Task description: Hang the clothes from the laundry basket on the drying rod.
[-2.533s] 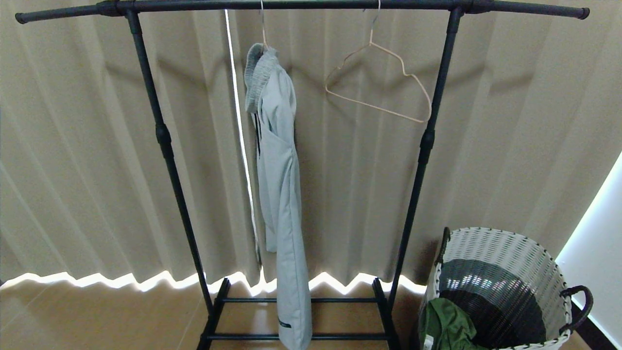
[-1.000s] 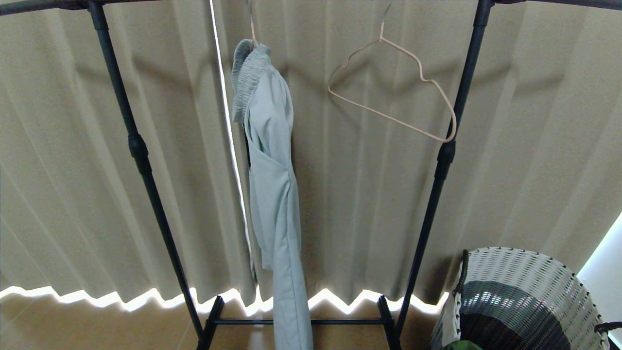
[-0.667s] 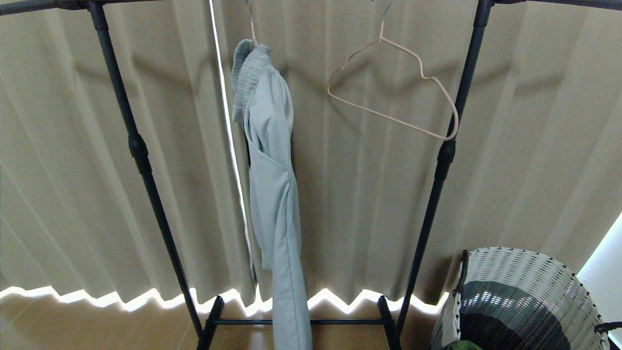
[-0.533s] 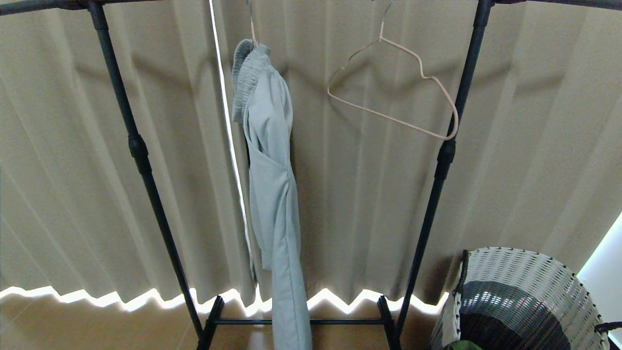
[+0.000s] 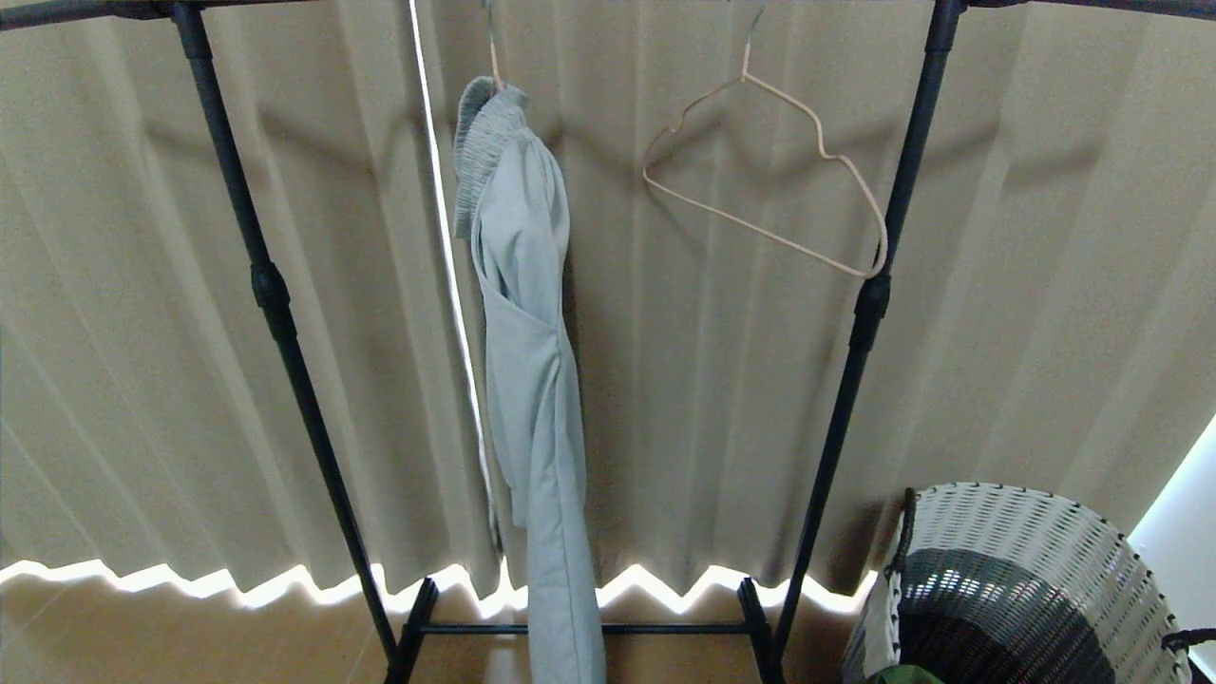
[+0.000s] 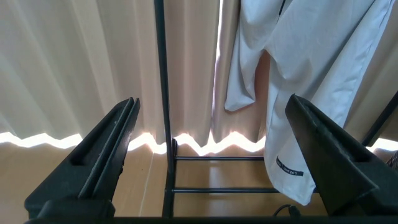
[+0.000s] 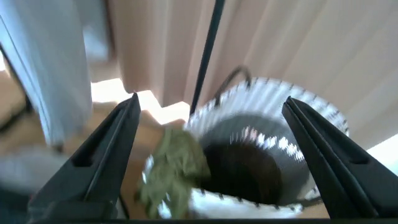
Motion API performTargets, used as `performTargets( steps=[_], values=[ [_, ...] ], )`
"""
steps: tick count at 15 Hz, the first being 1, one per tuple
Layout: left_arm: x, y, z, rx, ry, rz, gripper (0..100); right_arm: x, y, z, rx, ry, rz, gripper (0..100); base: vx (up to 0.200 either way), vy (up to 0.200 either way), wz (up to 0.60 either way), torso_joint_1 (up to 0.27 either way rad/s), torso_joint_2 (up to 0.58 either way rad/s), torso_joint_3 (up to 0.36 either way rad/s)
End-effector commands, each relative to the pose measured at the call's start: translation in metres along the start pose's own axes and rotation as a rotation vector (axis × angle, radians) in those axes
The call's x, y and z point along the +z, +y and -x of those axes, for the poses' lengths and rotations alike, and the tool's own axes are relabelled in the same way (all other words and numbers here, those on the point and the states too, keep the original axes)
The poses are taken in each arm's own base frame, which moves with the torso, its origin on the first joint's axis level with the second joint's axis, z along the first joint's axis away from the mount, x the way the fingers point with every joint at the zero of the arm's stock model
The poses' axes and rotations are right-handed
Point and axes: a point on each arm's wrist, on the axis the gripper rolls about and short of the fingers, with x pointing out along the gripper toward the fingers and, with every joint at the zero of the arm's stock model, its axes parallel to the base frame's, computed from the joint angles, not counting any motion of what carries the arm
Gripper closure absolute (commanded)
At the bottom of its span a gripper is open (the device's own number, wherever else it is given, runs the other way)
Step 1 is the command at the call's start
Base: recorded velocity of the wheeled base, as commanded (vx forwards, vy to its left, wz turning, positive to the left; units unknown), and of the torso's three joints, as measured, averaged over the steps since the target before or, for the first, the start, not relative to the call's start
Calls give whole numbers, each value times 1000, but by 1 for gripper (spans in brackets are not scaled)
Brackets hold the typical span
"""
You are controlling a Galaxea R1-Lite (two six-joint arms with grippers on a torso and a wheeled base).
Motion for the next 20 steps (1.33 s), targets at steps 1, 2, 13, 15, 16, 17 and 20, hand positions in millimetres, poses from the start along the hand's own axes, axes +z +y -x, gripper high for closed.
performTargets(
  steps=[1,2,13,15,16,17,20],
  values=[
    [0,0,0,0,-1,0,0,19,-7,-65,104,327,100,0,0,0,0,0,0,0],
    [0,0,0,0,-1,0,0,12,-8,-106,157,474,171,0,0,0,0,0,0,0],
    [0,0,0,2,-1,2,0,-52,11,-213,274,797,254,0,0,0,0,0,0,0],
    [0,0,0,2,-1,2,0,-57,13,-217,287,820,256,0,0,0,0,0,0,0],
    [0,0,0,2,-1,2,0,-58,13,-218,291,831,257,0,0,0,0,0,0,0],
    [0,0,0,2,-1,2,0,-60,14,-221,294,839,258,0,0,0,0,0,0,0],
    [0,0,0,2,-1,2,0,-65,18,-231,305,844,265,0,0,0,0,0,0,0]
  ],
)
